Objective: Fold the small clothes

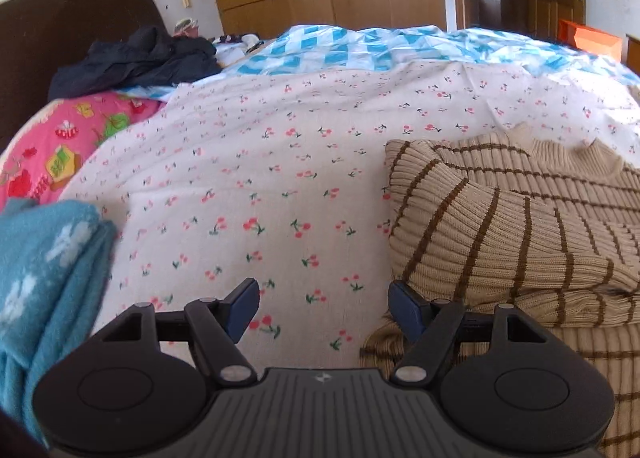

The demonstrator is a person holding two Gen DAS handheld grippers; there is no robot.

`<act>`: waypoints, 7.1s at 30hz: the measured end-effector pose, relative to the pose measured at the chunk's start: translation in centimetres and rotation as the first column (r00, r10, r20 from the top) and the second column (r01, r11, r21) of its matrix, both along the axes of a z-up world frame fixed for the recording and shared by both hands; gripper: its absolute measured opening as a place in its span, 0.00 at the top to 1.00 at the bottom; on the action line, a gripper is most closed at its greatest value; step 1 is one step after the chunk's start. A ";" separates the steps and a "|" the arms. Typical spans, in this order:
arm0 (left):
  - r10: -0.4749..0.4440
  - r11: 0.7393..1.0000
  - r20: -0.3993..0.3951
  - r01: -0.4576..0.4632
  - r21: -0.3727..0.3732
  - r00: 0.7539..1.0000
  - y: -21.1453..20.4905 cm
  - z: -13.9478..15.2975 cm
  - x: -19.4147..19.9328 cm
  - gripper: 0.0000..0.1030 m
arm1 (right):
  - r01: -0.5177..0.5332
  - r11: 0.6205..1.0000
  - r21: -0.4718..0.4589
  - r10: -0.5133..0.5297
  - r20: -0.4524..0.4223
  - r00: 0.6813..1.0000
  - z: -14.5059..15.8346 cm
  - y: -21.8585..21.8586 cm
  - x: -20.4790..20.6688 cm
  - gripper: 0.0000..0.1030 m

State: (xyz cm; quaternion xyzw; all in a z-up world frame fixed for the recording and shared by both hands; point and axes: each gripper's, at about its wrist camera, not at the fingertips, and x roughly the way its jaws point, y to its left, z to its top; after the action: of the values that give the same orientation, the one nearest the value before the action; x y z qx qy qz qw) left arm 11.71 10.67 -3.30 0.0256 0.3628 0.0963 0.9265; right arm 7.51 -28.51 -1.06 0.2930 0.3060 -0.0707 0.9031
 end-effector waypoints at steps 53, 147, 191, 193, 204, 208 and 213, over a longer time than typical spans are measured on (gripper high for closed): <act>-0.577 0.816 -0.326 0.538 -0.210 0.749 -0.5 7.9 -17.4 0.25 | -0.996 0.052 -0.077 0.815 -0.573 0.087 5.4 12.7 -14.5 0.60; -0.400 0.905 -0.177 0.357 -0.233 0.899 -0.9 3.2 -6.8 0.61 | -0.564 0.823 -0.062 0.535 -0.250 0.807 -0.3 2.8 -1.4 0.73; -0.245 0.903 0.126 0.273 -0.332 0.961 2.8 12.8 -1.6 0.86 | -0.392 0.916 -0.088 0.398 0.072 0.914 9.0 -0.7 2.2 0.94; -0.214 0.912 0.099 0.235 -0.335 0.972 2.9 11.1 1.3 0.86 | -0.353 0.932 -0.077 0.354 0.001 0.935 6.5 -0.9 5.2 0.94; -0.158 0.936 -0.039 0.137 -0.324 0.987 1.6 3.3 7.8 0.87 | -0.302 0.950 -0.082 0.292 -0.117 0.949 0.4 -1.3 9.6 0.95; -0.143 0.921 0.029 0.143 -0.363 0.989 2.4 5.4 8.0 0.87 | -0.257 0.966 -0.036 0.256 -0.023 0.966 2.3 -2.0 9.5 0.95; -0.125 0.929 0.042 0.132 -0.346 0.991 2.2 5.3 9.6 0.87 | -0.234 0.971 -0.053 0.232 -0.041 0.972 1.3 -1.7 11.2 0.95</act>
State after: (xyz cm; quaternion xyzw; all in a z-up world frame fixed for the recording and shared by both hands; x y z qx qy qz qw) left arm 21.28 12.84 2.00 -0.1157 0.3628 -0.0298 0.9242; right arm 18.76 -30.20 0.26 0.2276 0.3516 0.0219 0.9078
